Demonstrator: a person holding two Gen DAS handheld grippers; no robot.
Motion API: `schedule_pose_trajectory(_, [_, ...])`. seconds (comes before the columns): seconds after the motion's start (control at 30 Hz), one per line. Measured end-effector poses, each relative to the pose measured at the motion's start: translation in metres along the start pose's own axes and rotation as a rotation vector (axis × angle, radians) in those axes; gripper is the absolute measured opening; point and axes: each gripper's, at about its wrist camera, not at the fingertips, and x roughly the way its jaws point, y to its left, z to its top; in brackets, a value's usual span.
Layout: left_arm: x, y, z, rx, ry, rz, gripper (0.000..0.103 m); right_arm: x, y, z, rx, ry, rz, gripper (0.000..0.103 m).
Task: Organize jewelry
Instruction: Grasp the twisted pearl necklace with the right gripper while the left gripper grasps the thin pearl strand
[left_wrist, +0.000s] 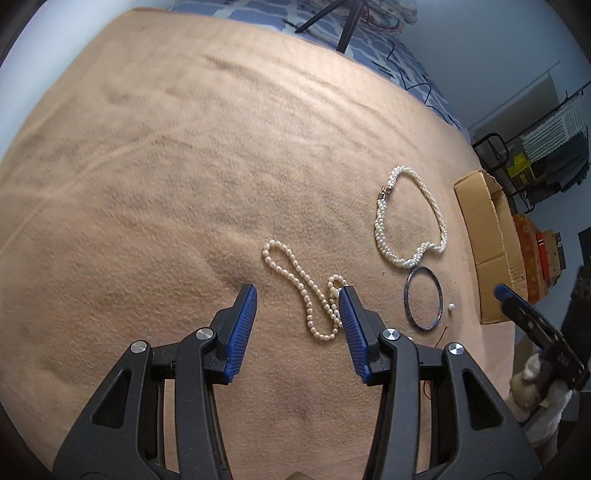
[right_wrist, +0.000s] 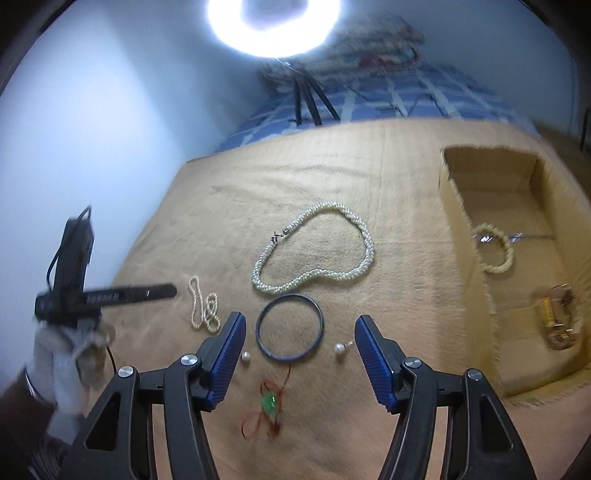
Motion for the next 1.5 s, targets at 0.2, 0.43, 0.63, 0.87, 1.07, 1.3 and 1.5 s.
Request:
schedule_pose_trajectory(0.2, [0.01,0.005,0.002,-0.043,0.034,-0.029,0.047,0.042,-0.021,0.017,0.145,0.08,0.013,0.068])
schedule_pose_trajectory(0.43, [0.02,0.009,0.004,-0.089,0.067,-0.074,0.047,0.072,-0.04,0.027,0.262,0.126,0.028,0.071])
schedule_pose_trajectory(0.63, [0.026,0.008,0.007,-0.116,0.078,-0.103,0.047,0.094,-0.046,0.034,0.325,0.141,0.043,0.072])
schedule_pose_trajectory(0.87, [0.034,-0.002,0.01,-0.092,0.083,-0.101,0.047,0.116,-0.026,0.053,0.29,0.15,0.041,0.072])
schedule_pose_trajectory(1.07, [0.035,-0.003,0.011,-0.087,0.085,-0.105,0.047,0.141,0.011,0.068,0.163,0.177,-0.022,0.073])
schedule_pose_trajectory(1.3, [0.031,0.004,0.009,-0.084,0.084,-0.109,0.047,0.161,0.043,0.079,0.038,0.21,-0.137,0.075])
schedule_pose_trajectory(1.5, [0.029,0.005,0.008,-0.085,0.083,-0.106,0.047,0.176,0.062,0.075,-0.169,0.281,-0.25,0.068])
